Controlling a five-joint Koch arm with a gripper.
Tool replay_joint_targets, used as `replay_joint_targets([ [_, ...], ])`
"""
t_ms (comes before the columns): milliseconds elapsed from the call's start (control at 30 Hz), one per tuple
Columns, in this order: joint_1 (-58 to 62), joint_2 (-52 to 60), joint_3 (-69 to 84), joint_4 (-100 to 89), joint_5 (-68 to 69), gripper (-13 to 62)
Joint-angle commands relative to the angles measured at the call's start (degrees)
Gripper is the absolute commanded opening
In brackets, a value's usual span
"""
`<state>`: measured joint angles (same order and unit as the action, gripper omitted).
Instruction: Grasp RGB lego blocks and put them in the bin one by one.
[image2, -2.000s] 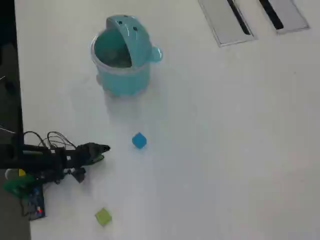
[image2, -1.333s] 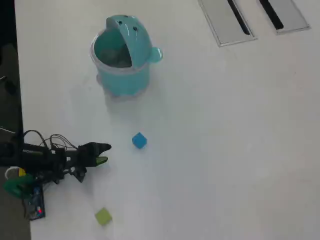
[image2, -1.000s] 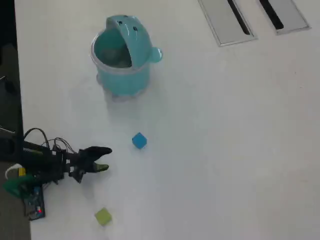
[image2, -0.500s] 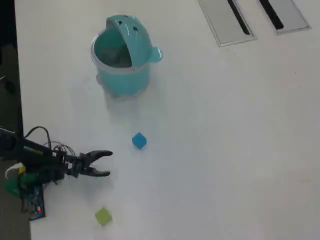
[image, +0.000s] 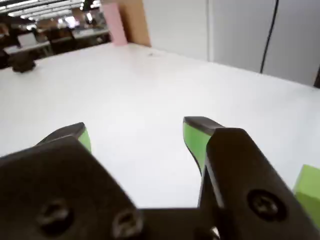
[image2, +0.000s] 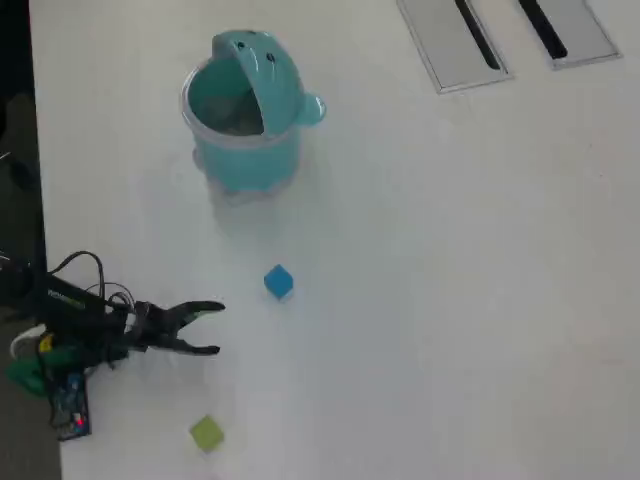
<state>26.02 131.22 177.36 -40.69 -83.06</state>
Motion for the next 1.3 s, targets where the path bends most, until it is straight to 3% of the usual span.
replay_joint_targets([
  [0,1.76,3.87,2.46,-5.54,-6.50,34.5],
  [633,17.75,2.90,-7.56,-0.97,-22.15,34.4],
  [967,26.19,-2.02,-20.65,20.21,-23.03,33.7],
  [1267,36.30,-16.52,-31.55,22.15,-22.50,33.0],
])
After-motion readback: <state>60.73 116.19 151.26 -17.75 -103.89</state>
